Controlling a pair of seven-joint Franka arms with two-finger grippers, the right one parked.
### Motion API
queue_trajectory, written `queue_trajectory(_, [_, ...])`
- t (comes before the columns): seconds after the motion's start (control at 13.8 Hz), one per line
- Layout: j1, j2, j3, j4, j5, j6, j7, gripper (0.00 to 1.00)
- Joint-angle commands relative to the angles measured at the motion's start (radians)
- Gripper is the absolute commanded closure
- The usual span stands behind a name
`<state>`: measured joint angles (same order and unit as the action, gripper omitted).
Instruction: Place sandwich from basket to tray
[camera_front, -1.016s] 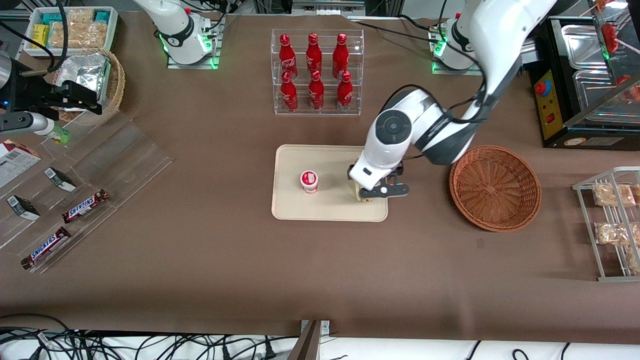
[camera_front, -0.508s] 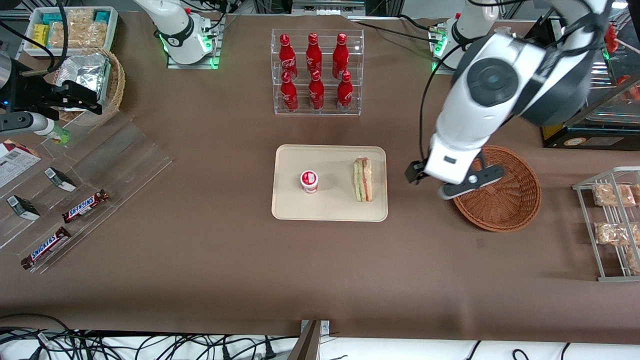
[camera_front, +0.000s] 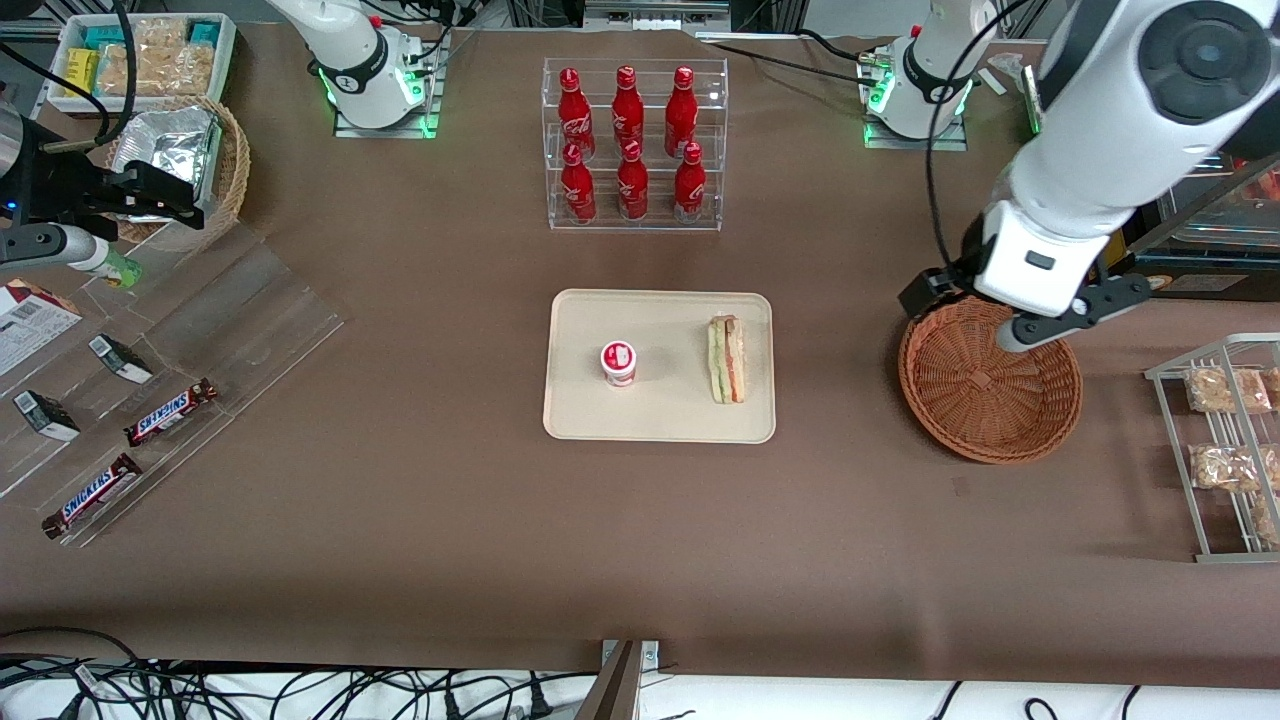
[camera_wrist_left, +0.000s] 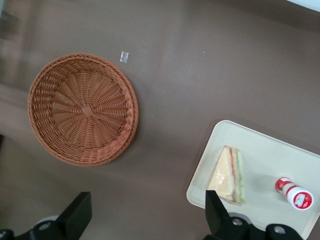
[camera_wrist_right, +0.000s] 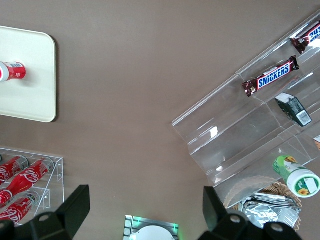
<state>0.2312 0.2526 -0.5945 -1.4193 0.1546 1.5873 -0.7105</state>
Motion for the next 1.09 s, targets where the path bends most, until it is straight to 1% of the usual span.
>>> queue_trajectory(0.0, [-0.005, -0.067, 0.129, -0.026, -0.082, -0.026, 0.187, 0.00])
queue_trajectory(0.15, [-0.049, -0.102, 0.269, -0.029, -0.139, -0.049, 0.360, 0.00])
queue_trajectory(0.22, [-0.053, -0.111, 0.306, -0.029, -0.153, -0.068, 0.432, 0.00])
queue_trajectory(0.44, [-0.053, -0.131, 0.364, -0.033, -0.153, -0.084, 0.642, 0.00])
queue_trajectory(0.65, [-0.055, -0.141, 0.375, -0.049, -0.142, -0.082, 0.828, 0.00])
queue_trajectory(1.02, [-0.066, -0.142, 0.375, -0.050, -0.138, -0.076, 0.836, 0.00])
